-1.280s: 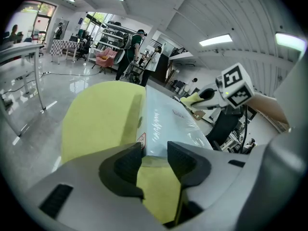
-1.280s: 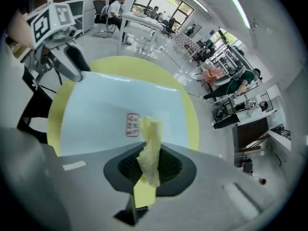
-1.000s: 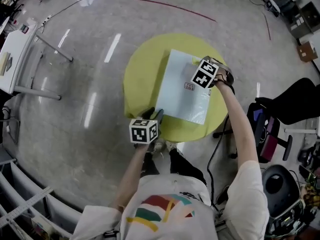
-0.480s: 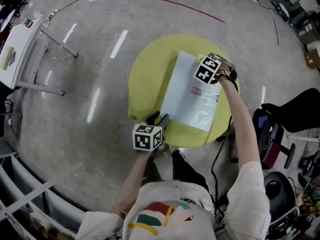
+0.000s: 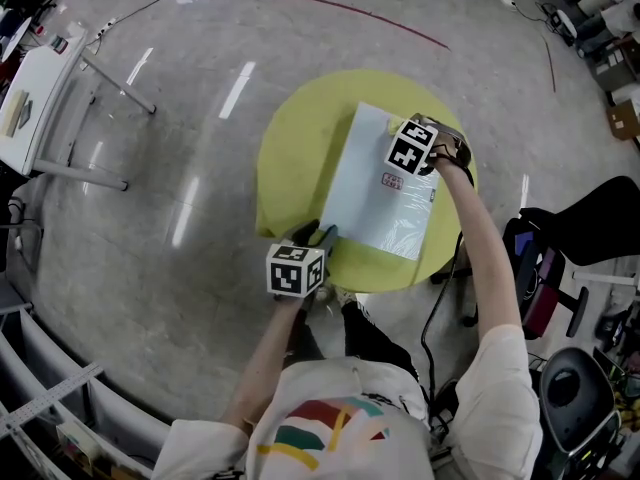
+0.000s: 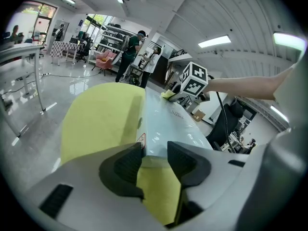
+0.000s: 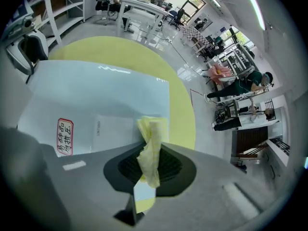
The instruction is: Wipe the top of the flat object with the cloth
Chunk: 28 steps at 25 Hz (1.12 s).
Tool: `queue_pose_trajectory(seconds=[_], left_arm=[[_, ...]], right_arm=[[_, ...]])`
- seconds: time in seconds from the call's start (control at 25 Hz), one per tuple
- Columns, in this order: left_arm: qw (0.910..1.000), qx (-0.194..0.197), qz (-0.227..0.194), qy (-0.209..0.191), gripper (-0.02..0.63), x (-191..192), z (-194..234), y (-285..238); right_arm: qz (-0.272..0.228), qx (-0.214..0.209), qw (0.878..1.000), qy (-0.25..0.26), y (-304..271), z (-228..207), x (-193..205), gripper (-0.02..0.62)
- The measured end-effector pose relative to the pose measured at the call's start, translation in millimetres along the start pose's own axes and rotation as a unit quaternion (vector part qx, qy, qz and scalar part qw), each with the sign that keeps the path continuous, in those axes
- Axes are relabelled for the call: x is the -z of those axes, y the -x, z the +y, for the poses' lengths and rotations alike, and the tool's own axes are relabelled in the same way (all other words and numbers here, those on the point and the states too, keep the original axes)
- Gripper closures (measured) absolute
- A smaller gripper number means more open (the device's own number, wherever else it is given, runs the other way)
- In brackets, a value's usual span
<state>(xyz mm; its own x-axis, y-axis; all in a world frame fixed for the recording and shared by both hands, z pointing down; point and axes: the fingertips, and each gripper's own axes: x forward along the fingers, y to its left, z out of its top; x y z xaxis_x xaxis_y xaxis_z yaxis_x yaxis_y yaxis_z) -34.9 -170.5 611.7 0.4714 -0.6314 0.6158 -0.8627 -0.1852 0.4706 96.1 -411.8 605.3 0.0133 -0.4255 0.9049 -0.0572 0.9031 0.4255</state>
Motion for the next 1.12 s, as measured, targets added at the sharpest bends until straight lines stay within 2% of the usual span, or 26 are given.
queue_pose_trajectory(seconds=[0.28,1.12], left_arm=[[1.0000,0.000,0.002,-0.003,0.436,0,0,-1],[0.9998,0.006,0.014,-0.015,0.436,3,3,-3]], right_arm=[[-0.007,-0.029,1.000,-0.010,14,31,-2,0.568],[-0.017,-0.089,0.996,0.022,55,144,-9,0.568]])
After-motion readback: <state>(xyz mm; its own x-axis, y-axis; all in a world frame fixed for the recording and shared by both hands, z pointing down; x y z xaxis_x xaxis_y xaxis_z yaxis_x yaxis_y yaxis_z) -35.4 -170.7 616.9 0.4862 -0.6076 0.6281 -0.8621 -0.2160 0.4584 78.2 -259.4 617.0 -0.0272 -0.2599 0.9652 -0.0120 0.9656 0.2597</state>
